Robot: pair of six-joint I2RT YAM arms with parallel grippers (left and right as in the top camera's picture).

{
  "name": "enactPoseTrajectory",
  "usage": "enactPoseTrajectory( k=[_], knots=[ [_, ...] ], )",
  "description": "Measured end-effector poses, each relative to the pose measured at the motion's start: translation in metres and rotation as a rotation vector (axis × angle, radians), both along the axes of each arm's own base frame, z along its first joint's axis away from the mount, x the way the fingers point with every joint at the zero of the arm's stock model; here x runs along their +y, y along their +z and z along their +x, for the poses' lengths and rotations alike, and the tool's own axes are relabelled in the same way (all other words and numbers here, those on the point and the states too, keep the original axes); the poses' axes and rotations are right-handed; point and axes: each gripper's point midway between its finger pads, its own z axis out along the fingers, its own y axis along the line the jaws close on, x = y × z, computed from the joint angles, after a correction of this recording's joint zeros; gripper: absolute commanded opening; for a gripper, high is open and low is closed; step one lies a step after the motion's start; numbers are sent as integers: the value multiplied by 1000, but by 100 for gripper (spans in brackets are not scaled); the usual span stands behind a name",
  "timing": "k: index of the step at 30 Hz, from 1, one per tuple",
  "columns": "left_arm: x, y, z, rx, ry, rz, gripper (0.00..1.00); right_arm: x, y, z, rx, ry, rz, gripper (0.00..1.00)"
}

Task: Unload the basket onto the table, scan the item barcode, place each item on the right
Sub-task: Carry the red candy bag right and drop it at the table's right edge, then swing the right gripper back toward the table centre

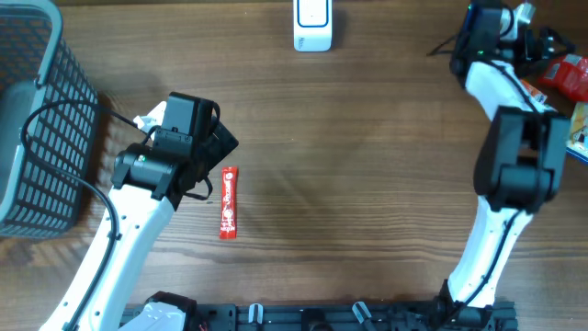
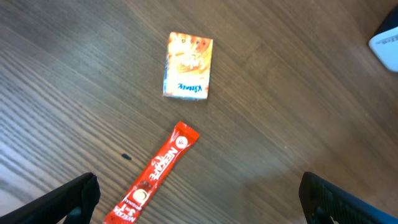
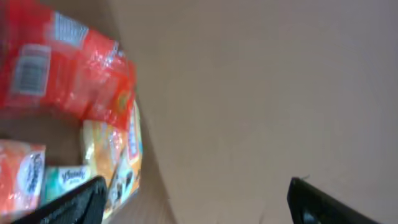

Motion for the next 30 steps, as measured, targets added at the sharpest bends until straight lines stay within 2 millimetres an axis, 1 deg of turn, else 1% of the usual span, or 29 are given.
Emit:
enactPoseTrajectory(
  k=[1,2,3,4,6,8,10,12,14,16,17,19,20,21,22,24,26,27,30],
  knots=[
    [0,0,0,1,0,0,100,6,-13,-7,67,61,117,100],
    [0,0,0,-2,0,0,100,12,-24,-10,88,109,222,100],
    [0,0,0,1,0,0,100,25,-43,-11,100,177,394,100],
    [0,0,0,0,0,0,100,37,-53,-10,81,226,519,100],
    [0,0,0,0,0,0,100,60,-58,-1,-33,294,720,100],
    [0,0,0,0,0,0,100,73,-50,3,-147,312,840,100],
    [0,0,0,0,0,0,100,86,-37,4,-255,314,947,99],
    [0,0,0,0,0,0,100,101,-27,3,-328,326,1060,100],
    [0,0,0,0,0,0,100,130,-14,3,-388,364,1238,99],
    [0,0,0,0,0,0,100,161,-6,1,-405,407,1412,100],
    [0,0,0,0,0,0,100,183,-2,-3,-403,426,1539,100],
    [0,0,0,1,0,0,100,221,4,-16,-375,420,1760,100],
    [0,0,0,1,0,0,100,225,4,-18,-378,406,1792,100],
    [0,0,0,0,0,0,100,251,10,-29,-337,399,1935,100],
    [0,0,0,1,0,0,100,264,13,-36,-317,379,2004,100],
    [0,0,0,1,0,0,100,284,17,-46,-276,351,2092,100],
    [0,0,0,1,0,0,100,303,18,-53,-231,340,2136,100],
    [0,0,0,1,0,0,100,312,18,-56,-207,341,2146,100],
    [0,0,0,1,0,0,100,345,17,-68,-118,343,2163,100]
  ],
)
